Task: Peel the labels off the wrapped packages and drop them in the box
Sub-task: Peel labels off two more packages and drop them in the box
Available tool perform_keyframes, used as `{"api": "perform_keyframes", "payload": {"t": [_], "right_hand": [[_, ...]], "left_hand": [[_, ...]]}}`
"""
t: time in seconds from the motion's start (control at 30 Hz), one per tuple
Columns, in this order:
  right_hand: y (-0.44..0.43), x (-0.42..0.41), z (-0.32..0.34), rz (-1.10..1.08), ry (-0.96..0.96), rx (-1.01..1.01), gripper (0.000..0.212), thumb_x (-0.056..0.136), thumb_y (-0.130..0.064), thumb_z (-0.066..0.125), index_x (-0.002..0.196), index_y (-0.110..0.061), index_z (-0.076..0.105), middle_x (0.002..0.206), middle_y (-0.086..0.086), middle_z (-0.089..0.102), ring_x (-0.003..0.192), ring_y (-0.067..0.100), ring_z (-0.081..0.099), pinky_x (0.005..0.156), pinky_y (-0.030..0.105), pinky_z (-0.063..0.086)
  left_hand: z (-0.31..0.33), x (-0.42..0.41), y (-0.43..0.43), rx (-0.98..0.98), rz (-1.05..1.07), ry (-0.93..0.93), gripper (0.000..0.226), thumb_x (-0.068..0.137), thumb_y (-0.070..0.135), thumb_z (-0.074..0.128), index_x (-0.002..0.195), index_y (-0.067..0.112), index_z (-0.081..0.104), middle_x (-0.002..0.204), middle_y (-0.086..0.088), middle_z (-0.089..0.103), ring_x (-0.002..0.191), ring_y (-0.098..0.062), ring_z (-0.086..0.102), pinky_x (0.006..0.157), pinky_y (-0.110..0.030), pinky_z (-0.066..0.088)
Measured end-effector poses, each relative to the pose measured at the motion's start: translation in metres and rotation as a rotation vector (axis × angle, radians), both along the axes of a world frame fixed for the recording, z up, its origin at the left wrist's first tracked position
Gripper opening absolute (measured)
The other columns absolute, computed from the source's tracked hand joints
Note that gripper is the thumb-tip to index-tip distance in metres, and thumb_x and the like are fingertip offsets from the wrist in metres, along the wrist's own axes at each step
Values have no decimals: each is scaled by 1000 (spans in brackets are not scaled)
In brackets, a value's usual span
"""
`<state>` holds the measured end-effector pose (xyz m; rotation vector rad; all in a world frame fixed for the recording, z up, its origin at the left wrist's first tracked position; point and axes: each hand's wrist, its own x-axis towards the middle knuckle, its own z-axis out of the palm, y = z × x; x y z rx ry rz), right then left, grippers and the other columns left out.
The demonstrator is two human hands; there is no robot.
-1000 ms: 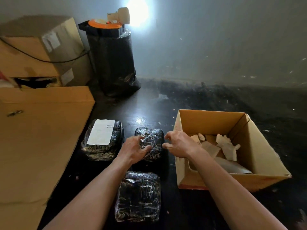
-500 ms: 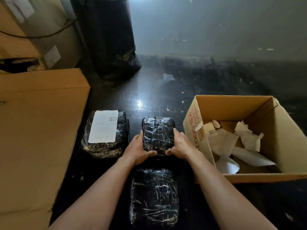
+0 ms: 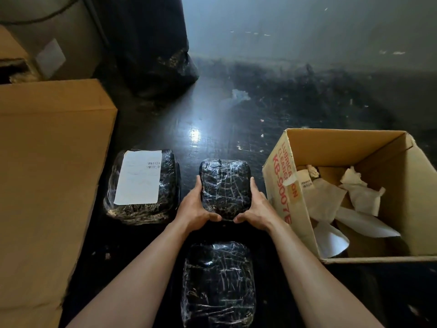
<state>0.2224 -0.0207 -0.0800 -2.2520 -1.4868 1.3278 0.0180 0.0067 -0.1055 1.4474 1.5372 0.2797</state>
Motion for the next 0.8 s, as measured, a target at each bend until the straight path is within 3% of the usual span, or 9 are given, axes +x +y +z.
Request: {"api": "perform_keyframes", "payload": {"t": [0.13, 0.27, 0.43, 0.57, 0.7, 0.8], "right_hand": [[-10, -2, 1, -72, 66, 38, 145, 60, -22, 96, 158, -36, -10, 159, 8, 28, 145, 27, 33, 115, 38, 32], [-29, -4, 8, -85, 95, 88, 138, 67, -18, 90, 158, -31, -12, 154, 7, 28, 141, 26, 32, 105, 28, 31], [-66, -14, 28, -76, 119, 171, 133, 72, -20, 83, 156, -28, -19, 154, 8, 19, 147, 31, 17, 115, 38, 26], [-103, -22, 47, -58, 178, 244, 128, 77, -21, 80, 156, -28, -20, 152, 6, 17, 146, 25, 16, 107, 28, 22], [-144, -30, 54, -42, 191, 302, 129, 76, -26, 80, 156, -32, -21, 136, -6, 19, 144, 18, 12, 112, 29, 17], [-173, -37, 50, -43, 196, 301, 131, 72, -31, 80, 155, -37, -22, 131, -9, 21, 139, 18, 19, 116, 32, 22]], "left_hand": [[4, -3, -6, 2, 27, -5, 149, 55, 32, 101, 161, 38, -3, 160, -2, 42, 144, -21, 44, 115, -34, 40], [13, -8, -21, 11, 45, -50, 148, 54, 30, 101, 161, 40, -1, 161, -1, 39, 145, -21, 41, 115, -34, 39], [37, -15, -51, 45, 48, -120, 149, 51, 29, 103, 162, 37, 3, 160, 3, 40, 144, -16, 40, 118, -36, 37], [61, -28, -84, 92, 41, -169, 146, 50, 24, 102, 162, 33, 9, 145, 16, 52, 135, -6, 46, 112, -24, 36], [77, -42, -123, 104, 15, -208, 147, 51, 23, 102, 162, 35, 8, 143, 18, 54, 130, -4, 52, 115, -27, 38], [79, -52, -155, 106, 10, -224, 145, 53, 24, 102, 162, 37, 6, 137, 22, 55, 128, -3, 53, 108, -19, 37]]}}
